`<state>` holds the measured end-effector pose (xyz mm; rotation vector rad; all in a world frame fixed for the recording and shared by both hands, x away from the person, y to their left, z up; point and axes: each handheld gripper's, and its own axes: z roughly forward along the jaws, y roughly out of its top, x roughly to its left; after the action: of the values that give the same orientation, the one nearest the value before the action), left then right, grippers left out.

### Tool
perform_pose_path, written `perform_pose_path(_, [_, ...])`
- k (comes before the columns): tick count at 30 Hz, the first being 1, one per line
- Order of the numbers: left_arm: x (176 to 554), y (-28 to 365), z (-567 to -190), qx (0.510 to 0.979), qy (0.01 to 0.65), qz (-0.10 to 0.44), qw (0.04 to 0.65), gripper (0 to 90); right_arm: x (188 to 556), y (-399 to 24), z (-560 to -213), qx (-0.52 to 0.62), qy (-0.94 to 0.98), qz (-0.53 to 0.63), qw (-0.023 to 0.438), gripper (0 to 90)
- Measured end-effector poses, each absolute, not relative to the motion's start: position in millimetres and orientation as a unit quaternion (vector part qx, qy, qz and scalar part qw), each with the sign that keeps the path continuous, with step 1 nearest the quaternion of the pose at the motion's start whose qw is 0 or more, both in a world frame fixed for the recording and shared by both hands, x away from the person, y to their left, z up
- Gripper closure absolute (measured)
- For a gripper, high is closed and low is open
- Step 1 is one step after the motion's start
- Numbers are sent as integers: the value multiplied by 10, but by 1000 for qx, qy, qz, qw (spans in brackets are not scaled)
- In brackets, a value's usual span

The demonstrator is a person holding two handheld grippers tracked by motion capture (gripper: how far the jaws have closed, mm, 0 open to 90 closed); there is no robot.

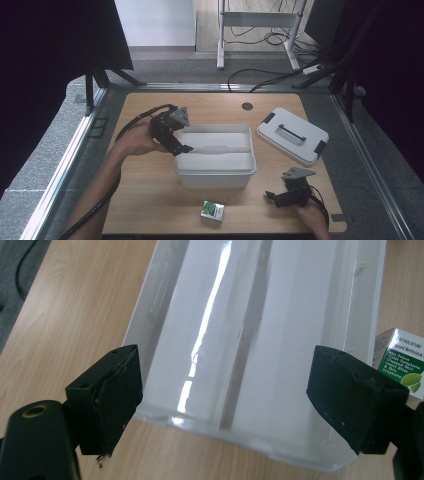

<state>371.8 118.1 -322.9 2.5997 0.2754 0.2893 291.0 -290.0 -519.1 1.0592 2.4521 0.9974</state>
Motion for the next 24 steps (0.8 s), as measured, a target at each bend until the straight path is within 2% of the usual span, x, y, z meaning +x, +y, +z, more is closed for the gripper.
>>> perform_pose_path(3, [3744, 1047, -3233, 959, 87, 95, 250, 177, 2908, -2899, -5191, 369, 851, 346, 144, 0])
perform_pose_path(12, [3867, 710, -3246, 967, 58, 70, 237, 376, 2908, -2899, -5191, 369, 851, 346, 144, 0])
perform_pose_path(19, [3973, 455, -3356, 977, 35, 45, 204, 548, 2908, -2899, -5191, 369, 851, 346, 144, 0])
perform_pose_path(24, [4041, 329, -3443, 984, 22, 29, 173, 632, 2908, -2900, -5192, 369, 851, 346, 144, 0])
